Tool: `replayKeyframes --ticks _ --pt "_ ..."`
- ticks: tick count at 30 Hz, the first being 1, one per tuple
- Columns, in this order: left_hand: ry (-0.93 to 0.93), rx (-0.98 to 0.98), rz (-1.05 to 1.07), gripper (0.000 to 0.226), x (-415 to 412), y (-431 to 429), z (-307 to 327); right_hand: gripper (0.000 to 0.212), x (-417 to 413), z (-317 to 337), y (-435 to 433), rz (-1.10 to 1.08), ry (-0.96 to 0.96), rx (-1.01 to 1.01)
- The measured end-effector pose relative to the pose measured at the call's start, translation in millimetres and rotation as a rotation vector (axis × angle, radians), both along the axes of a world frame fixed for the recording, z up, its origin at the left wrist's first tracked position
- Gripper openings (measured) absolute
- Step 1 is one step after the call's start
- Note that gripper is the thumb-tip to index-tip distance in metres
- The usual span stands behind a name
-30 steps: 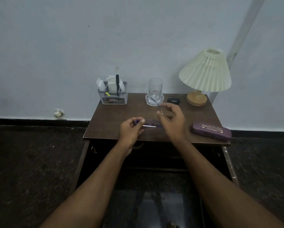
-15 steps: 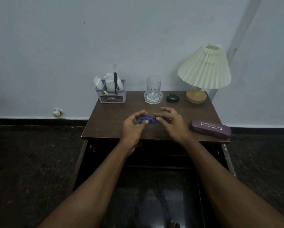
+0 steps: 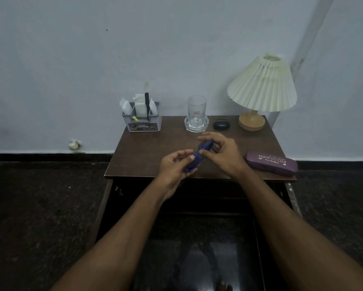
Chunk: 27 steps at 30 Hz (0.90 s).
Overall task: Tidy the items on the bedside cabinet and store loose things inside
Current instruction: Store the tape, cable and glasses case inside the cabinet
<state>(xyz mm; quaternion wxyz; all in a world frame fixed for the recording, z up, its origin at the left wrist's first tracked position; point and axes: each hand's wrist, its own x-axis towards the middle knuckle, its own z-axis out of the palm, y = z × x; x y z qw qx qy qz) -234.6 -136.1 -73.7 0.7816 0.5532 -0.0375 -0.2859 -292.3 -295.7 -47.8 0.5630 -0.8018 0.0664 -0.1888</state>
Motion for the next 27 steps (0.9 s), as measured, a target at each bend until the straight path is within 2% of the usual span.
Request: replayKeyframes --ticks 4,7,9,13,17,22,27 --pt "0.184 -0.249 0.008 0.022 0 1 6 0.064 8 2 5 -0.046 -0.079 0.331" --pt "0.305 -0.382 0.031 0.015 0 -1 9 0.059 9 -1 5 -0.069 -0.016 0.580" --pt "0.334 -0.391 0.003 0.013 0 -1 11 0.050 8 -3 5 -0.017 0.049 0.667" --pt "0.347 -0.322 -0.080 0.027 0 1 11 0.040 5 1 2 0.044 -0.028 0.710" --pt "0.336 -0.199 -0.062 0.029 2 1 11 0.034 4 4 2 -0.098 -0.019 0.596" --pt "0.166 -0.138 0.048 0.012 4 3 12 0.038 10 -1 5 -0.256 0.020 0.685" --pt "0.075 -0.104 0.131 0.009 7 6 12 0.025 13 -9 0 -0.201 0.152 0.679"
